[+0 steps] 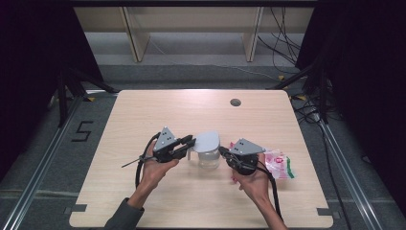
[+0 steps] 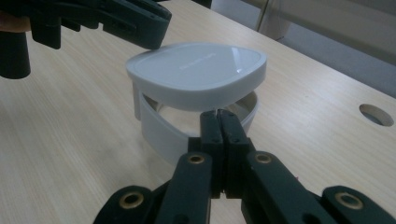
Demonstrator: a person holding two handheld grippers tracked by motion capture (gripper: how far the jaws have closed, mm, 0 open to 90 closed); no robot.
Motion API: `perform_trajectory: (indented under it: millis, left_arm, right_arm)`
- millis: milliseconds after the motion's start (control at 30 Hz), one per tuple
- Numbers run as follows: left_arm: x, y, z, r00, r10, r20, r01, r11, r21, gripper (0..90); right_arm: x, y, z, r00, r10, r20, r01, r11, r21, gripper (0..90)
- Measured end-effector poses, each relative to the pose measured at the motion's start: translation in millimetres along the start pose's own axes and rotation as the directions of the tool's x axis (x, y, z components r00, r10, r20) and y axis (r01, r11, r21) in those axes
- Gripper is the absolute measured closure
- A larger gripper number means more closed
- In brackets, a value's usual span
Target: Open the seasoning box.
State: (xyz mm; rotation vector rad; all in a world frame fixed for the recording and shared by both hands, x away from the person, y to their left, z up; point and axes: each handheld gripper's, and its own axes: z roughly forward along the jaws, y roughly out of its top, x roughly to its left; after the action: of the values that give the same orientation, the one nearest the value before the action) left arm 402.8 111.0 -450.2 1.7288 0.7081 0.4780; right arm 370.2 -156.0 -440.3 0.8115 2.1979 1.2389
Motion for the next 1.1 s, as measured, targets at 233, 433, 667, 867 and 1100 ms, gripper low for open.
perform_trajectory:
  millis: [233, 433, 667, 867, 1100]
  left_arm:
    - [6.0, -0.3, -18.5, 0.9999, -0.013, 0.003, 0.013, 0.9995, 0.029, 50.9]
    - [5.9, -10.0, -27.4, 0.9999, 0.011, -0.004, -0.011, 0.9972, 0.073, 41.5]
    - [1.5, -22.4, -35.9, 0.9998, 0.015, 0.01, -0.016, 0.9941, 0.107, 34.1]
    - [-1.2, -30.8, -40.7, 1.0, 0.003, 0.009, -0.004, 0.9915, 0.13, 30.6]
    - [-6.9, -41.3, -43.5, 1.0, -0.004, 0.008, 0.003, 0.9865, 0.164, 24.8]
  right_arm:
    - [-0.8, 7.5, 1.0, 0.9998, 0.014, -0.012, -0.015, 1.0, -0.016, 90.0]
    - [2.7, 14.2, 4.3, 0.9994, 0.014, -0.033, -0.015, 0.999, -0.031, 90.0]
    - [6.5, 20.1, 6.9, 0.9993, 0.01, -0.037, -0.011, 0.999, -0.045, 90.0]
    - [10.7, 27.5, 9.6, 0.999, 0.005, -0.044, -0.007, 0.998, -0.057, 90.0]
    - [16.7, 33.6, 15.3, 0.9992, 0.004, -0.039, -0.007, 0.997, -0.082, 90.0]
